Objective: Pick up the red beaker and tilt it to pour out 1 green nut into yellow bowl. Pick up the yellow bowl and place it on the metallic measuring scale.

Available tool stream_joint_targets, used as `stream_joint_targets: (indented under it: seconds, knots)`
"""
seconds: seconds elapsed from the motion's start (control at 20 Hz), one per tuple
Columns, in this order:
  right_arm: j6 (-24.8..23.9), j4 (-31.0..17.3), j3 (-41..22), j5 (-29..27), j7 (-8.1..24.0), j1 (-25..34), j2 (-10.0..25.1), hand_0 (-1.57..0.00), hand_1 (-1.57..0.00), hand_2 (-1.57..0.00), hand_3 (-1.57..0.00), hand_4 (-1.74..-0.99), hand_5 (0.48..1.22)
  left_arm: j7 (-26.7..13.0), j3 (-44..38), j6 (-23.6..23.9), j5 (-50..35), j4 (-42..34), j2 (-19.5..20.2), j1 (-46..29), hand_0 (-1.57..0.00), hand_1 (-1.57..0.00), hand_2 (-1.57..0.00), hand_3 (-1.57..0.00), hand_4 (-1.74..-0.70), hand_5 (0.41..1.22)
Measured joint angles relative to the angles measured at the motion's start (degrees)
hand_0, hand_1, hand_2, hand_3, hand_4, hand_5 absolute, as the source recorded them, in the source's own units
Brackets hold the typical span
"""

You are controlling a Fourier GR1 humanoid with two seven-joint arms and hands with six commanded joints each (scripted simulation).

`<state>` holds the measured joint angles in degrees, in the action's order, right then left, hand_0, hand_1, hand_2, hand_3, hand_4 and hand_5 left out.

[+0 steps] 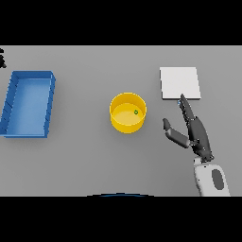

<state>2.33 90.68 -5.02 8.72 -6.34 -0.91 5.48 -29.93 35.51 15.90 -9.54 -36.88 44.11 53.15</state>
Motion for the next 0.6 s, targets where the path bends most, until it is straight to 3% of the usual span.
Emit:
stream_joint_targets:
  seconds: [0.05, 0.15, 0.2, 0.3, 0.45, 0.5, 0.6]
  knots:
    - [-0.64, -0.49, -0.36, 0.74, 0.14, 0.61, -0.55, 0.00, 0.00, 0.00, 0.00, -1.327, 0.724, -1.01, 0.56, 1.11, -0.63, -3.47, 1.06, -1.82, -1.57, -1.57, -1.57, -1.34, -1.74, 1.221]
    - [-0.66, 0.39, -0.02, 0.16, 0.13, 0.74, -0.44, 0.00, 0.00, 0.00, 0.00, -1.335, 0.725, -2.66, 0.98, 3.18, -1.97, -7.84, 2.90, -4.11, -1.57, -1.57, -1.57, -1.32, -1.74, 1.146]
    - [-0.69, 0.48, 0.34, -0.16, 1.51, 1.41, -0.21, 0.00, 0.00, 0.00, 0.00, -1.336, 0.727, -3.47, 1.34, 4.24, -2.78, -9.76, 3.42, -5.12, -1.57, -1.57, -1.57, -1.37, -1.68, 1.106]
    - [-1.08, 0.06, 0.12, 0.48, 0.88, 1.20, -0.35, 0.00, 0.00, 0.00, 0.00, -1.326, 0.728, -3.26, 2.28, 5.77, -4.51, -12.98, 4.06, -7.68, -1.57, -1.57, -1.57, -1.44, -1.59, 0.962]
    - [-0.97, 0.92, -0.29, 0.51, 0.60, 0.98, -0.53, 0.00, 0.00, 0.00, 0.00, -1.327, 0.730, -4.93, 4.16, 5.65, -6.51, -18.95, 6.14, -10.38, -1.57, -1.57, -1.57, -0.93, -1.25, 0.810]
    - [-0.95, 0.50, -0.38, 0.59, 1.18, 0.88, -0.69, 0.00, 0.00, 0.00, 0.00, -1.325, 0.731, -4.99, 4.59, 5.01, -7.24, -19.60, 6.36, -10.50, -1.57, -1.52, -1.41, -0.85, -1.13, 0.779]
    - [-1.06, 0.76, 0.01, 0.63, 1.20, 1.05, -0.03, 0.00, 0.00, 0.00, 0.00, -1.320, 0.729, -3.34, 3.20, 2.33, -10.41, -23.05, 7.62, -11.87, -1.23, -1.04, -0.93, -0.58, -0.97, 0.735]
